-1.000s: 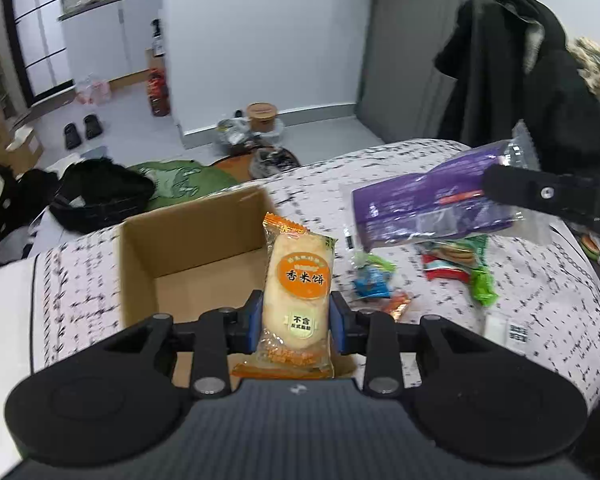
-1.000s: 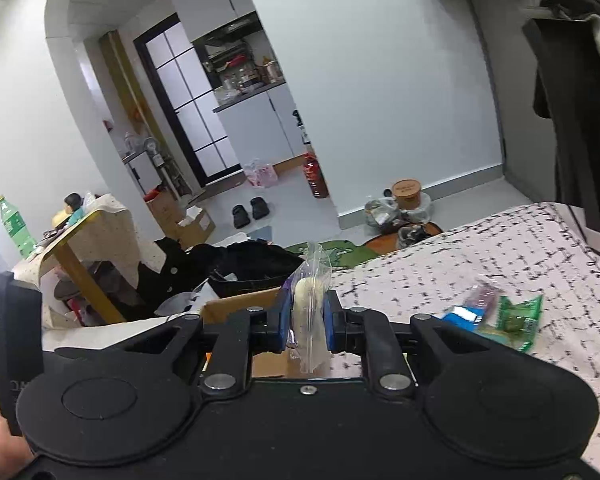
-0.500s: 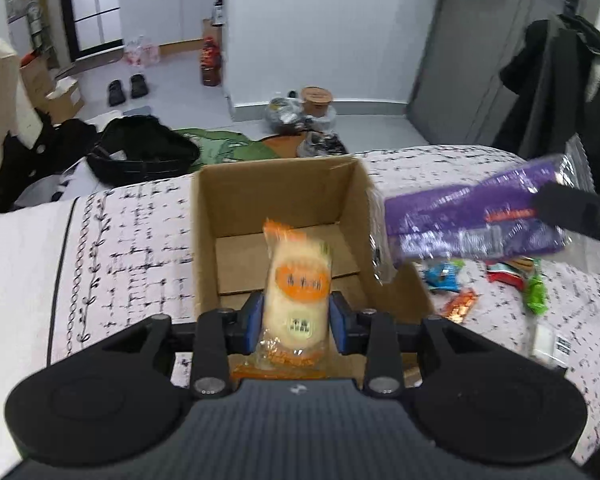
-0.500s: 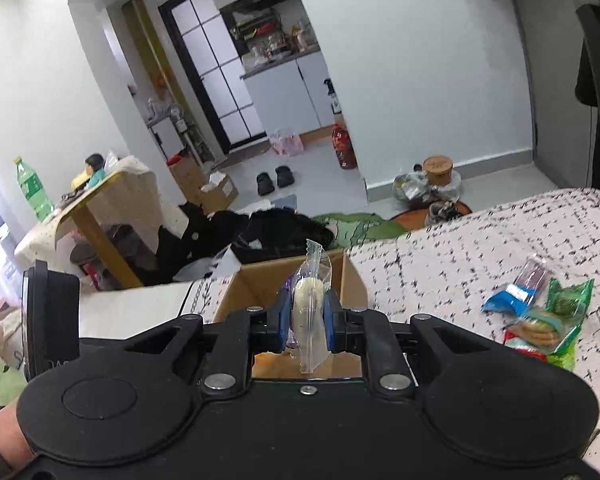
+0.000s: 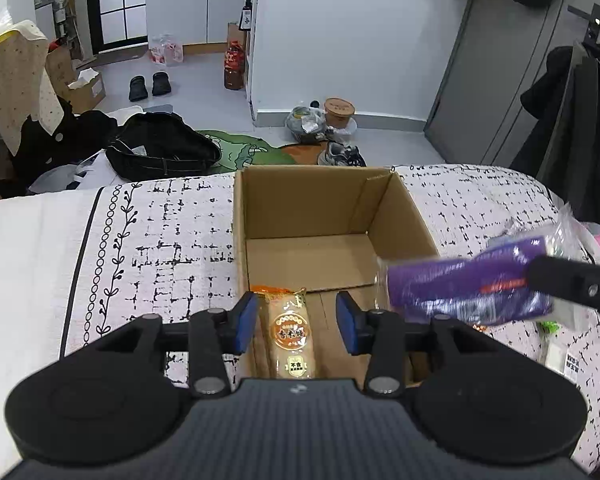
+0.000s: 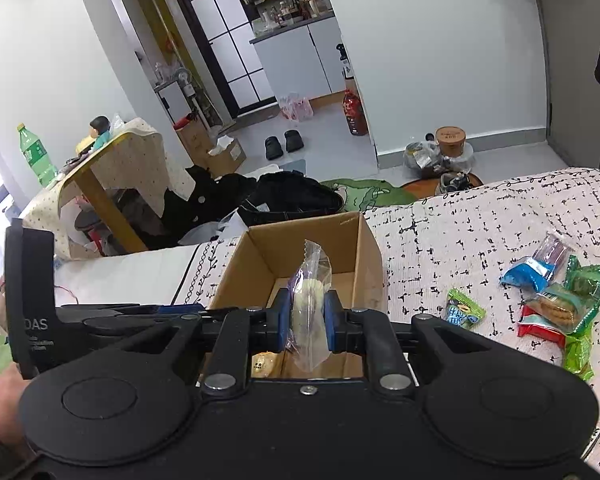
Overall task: Organize snacks
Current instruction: 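Open the left tool to drop the pastry while the right tool drops the purple bread into the box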
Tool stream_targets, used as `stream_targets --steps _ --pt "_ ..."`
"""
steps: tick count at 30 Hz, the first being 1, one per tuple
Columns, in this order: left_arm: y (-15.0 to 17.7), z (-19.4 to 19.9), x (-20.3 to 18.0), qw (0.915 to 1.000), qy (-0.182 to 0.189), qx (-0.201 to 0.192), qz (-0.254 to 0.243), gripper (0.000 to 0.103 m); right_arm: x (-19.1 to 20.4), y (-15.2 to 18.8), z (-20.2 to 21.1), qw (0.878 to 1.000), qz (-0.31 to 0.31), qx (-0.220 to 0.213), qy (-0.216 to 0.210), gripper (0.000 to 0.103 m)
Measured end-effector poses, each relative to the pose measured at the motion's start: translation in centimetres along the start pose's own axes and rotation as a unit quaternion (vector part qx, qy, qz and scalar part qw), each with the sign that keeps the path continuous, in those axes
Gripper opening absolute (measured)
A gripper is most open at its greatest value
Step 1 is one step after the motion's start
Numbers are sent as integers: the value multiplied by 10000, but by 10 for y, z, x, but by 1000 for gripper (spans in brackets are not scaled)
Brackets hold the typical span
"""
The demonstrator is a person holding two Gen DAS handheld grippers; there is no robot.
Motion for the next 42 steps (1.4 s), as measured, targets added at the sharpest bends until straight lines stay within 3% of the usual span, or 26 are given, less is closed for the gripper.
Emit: stream_targets --steps 6,9,12,26,33,42 --pt "0 -1 6 9999 16 -6 102 43 5 -4 -18 9997 110 195 7 19" --pt "2 0 8 9999 11 5 107 43 6 -7 -25 9997 52 213 53 24" --pt "3 0 9 10000 18 14 87 43 5 -12 -27 9999 14 129 59 37" --pt "1 1 7 9998 44 -38 169 45 -20 3 -8 9994 -170 187 246 43" --pt "4 16 -12 9997 174 -139 73 61 -45 19 15 9982 -313 234 448 50" --pt "7 33 -60 9969 651 -221 -376 69 -77 28 49 9964 -484 135 685 56"
Point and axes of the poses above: each gripper's, at about its wrist camera, not at the fingertips, and z roughly against the way its jaws point, x to its left, y to its underside, the point moved 7 cm from there along -z, roughly the way its jaws point, and after that the axes turned 3 degrees about z, right-handed, at the moved point
